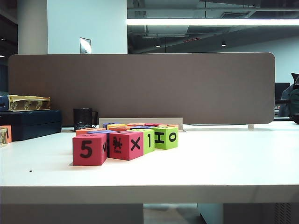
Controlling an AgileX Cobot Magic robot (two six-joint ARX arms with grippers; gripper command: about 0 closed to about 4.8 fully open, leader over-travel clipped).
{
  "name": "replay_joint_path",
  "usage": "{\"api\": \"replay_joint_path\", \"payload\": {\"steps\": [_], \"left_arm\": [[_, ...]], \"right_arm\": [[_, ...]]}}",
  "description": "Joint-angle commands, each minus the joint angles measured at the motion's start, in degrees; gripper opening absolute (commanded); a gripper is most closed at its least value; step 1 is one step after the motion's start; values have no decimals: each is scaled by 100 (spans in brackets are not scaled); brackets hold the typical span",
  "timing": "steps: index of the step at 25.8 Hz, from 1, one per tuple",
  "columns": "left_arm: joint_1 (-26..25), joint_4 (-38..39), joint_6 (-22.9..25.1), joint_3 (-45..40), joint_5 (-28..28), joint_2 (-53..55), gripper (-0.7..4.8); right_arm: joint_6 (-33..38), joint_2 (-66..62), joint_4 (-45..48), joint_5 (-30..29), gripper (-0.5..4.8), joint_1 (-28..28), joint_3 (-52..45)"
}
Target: Select the appropriate blocks from the scattered letter blocks on the table and arrange them in a row to spell out "23".
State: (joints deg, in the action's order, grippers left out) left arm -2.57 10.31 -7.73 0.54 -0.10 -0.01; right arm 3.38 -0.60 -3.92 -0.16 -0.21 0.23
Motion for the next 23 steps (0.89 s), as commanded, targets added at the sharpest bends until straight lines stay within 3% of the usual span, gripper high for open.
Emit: {"api": "replay_joint_path", "payload": {"steps": [1, 12, 23], "left_arm": [[4, 42, -20, 7, 13, 2, -6], [4, 42, -20, 7, 13, 2, -6], [4, 44, -20, 7, 15, 2, -6]], "right_arm": [[4, 63, 120, -20, -1, 0, 2], [7, 63, 140, -22, -1, 0, 76], [7, 63, 105, -59, -1, 2, 778]]}}
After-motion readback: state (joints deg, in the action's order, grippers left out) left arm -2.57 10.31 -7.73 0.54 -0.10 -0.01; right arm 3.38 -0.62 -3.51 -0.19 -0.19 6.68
